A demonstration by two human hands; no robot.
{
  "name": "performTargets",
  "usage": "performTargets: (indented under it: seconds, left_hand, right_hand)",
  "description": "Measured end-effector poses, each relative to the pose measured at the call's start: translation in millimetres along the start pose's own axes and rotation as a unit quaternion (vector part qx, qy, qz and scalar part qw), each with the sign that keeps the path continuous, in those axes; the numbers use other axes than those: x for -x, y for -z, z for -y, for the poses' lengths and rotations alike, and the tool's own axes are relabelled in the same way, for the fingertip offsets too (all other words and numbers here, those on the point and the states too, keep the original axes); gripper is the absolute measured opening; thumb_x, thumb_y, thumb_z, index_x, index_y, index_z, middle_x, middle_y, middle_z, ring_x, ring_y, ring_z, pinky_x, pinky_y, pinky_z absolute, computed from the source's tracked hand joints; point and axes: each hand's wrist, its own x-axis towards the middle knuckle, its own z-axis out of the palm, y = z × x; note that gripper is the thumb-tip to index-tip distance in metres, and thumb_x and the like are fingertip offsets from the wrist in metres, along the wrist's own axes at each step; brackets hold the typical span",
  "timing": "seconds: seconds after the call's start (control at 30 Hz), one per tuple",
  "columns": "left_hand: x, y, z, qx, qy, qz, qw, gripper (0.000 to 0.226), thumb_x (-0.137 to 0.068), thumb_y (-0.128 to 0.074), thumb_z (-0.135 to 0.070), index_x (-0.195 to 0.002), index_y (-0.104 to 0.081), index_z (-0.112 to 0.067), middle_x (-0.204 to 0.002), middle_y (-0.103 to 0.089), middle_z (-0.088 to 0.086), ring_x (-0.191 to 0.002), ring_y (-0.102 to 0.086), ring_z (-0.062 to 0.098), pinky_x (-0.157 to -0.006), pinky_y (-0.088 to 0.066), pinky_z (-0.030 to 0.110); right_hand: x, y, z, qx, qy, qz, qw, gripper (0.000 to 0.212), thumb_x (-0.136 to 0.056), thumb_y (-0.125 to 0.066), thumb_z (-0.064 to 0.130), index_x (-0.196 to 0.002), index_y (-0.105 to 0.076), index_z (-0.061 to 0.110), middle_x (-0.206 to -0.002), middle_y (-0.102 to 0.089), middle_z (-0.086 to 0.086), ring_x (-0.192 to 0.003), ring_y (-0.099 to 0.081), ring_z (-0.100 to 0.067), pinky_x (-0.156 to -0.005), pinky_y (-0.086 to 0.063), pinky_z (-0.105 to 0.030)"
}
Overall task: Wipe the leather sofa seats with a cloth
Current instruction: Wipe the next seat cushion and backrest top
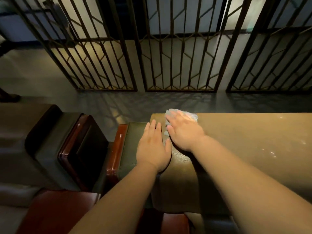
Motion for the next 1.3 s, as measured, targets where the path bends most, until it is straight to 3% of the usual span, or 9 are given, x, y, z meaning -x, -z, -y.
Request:
performTargets:
  seconds: [0.17,0.37,0.47,0.57,0.7,0.87,1.03,1.17,1.3]
  left_hand:
    - [-2,-3,3,0.009,0.002,0.007,1.000,0.072,-0.107,-0.036,-0.044,-0.168,-0.013,-0.015,-0.177,-0.002,0.002,-0.162,0.004,0.017,-0.131,-0.010,0.034]
    - [-1,-10,7,0.005,0.013,-0.020,1.000,0.077,-0.095,-0.028,-0.046,-0.165,-0.029,-0.013,-0.174,-0.021,0.005,-0.161,-0.014,0.022,-0.131,-0.018,0.040]
    - [2,-7,6,0.045,0.026,-0.018,0.998,0.072,-0.097,-0.031,-0.042,-0.163,-0.032,-0.015,-0.173,-0.025,0.001,-0.161,-0.015,0.018,-0.130,-0.022,0.037]
    - [4,-3,6,0.066,0.032,-0.005,0.997,0.066,-0.103,-0.040,-0.036,-0.165,-0.029,-0.017,-0.175,-0.017,-0.003,-0.162,-0.008,0.013,-0.127,-0.026,0.036]
    - [2,-6,6,0.053,0.025,0.001,0.998,0.068,-0.103,-0.044,-0.033,-0.166,-0.025,-0.016,-0.176,-0.012,-0.002,-0.162,-0.004,0.013,-0.127,-0.025,0.036]
    - [7,0,1,0.070,0.049,-0.002,0.996,0.078,-0.101,-0.044,-0.033,-0.168,-0.009,-0.013,-0.176,-0.011,0.002,-0.162,-0.005,0.013,-0.127,-0.019,0.032]
    - [5,-1,2,0.034,0.043,0.022,0.998,0.077,-0.100,-0.033,-0.042,-0.168,-0.015,-0.011,-0.176,-0.008,0.006,-0.162,-0.004,0.017,-0.130,-0.015,0.033]
    - [2,-7,5,0.006,0.021,0.011,1.000,0.075,-0.099,-0.042,-0.045,-0.167,-0.022,-0.021,-0.177,-0.007,0.005,-0.162,-0.005,0.019,-0.128,-0.019,0.037]
    - [3,-7,5,0.019,0.027,0.002,0.999,0.070,-0.102,-0.042,-0.049,-0.167,-0.025,-0.026,-0.177,-0.007,0.000,-0.162,-0.006,0.018,-0.125,-0.026,0.040]
  right_hand:
    - [65,3,-9,0.015,0.080,0.021,0.996,0.067,-0.100,-0.014,0.051,-0.162,-0.029,0.031,-0.171,-0.020,0.008,-0.159,-0.013,-0.015,-0.130,-0.013,-0.038]
    - [-47,5,1,0.027,0.006,0.017,0.999,0.055,-0.107,-0.031,0.040,-0.160,-0.034,0.026,-0.168,-0.031,0.000,-0.155,-0.025,-0.024,-0.127,-0.019,-0.041]
    - [-24,-1,13,-0.005,0.078,0.023,0.997,0.058,-0.105,-0.026,0.045,-0.159,-0.036,0.028,-0.168,-0.032,0.004,-0.156,-0.024,-0.020,-0.127,-0.019,-0.043]
    - [41,3,-6,-0.005,0.132,0.046,0.990,0.062,-0.103,-0.024,0.048,-0.162,-0.032,0.032,-0.169,-0.024,0.014,-0.158,-0.015,-0.009,-0.130,-0.015,-0.036]
    - [11,11,-15,0.020,0.102,0.054,0.993,0.066,-0.100,-0.019,0.052,-0.163,-0.030,0.033,-0.170,-0.023,0.010,-0.159,-0.014,-0.011,-0.130,-0.014,-0.038]
    - [-61,-1,23,0.019,0.035,0.034,0.999,0.055,-0.108,-0.035,0.037,-0.162,-0.030,0.027,-0.170,-0.026,0.002,-0.157,-0.021,-0.021,-0.128,-0.015,-0.038]
    - [63,0,-15,0.016,0.123,0.021,0.992,0.062,-0.103,-0.025,0.048,-0.161,-0.036,0.030,-0.169,-0.029,0.007,-0.158,-0.020,-0.018,-0.129,-0.019,-0.043]
    - [105,13,-71,0.052,0.022,-0.006,0.998,0.059,-0.105,-0.031,0.047,-0.161,-0.034,0.031,-0.170,-0.027,0.005,-0.159,-0.019,-0.018,-0.129,-0.019,-0.042]
    - [65,2,-32,0.048,-0.125,-0.051,0.990,0.065,-0.100,-0.021,0.049,-0.160,-0.031,0.025,-0.170,-0.026,-0.003,-0.156,-0.023,-0.028,-0.127,-0.021,-0.046]
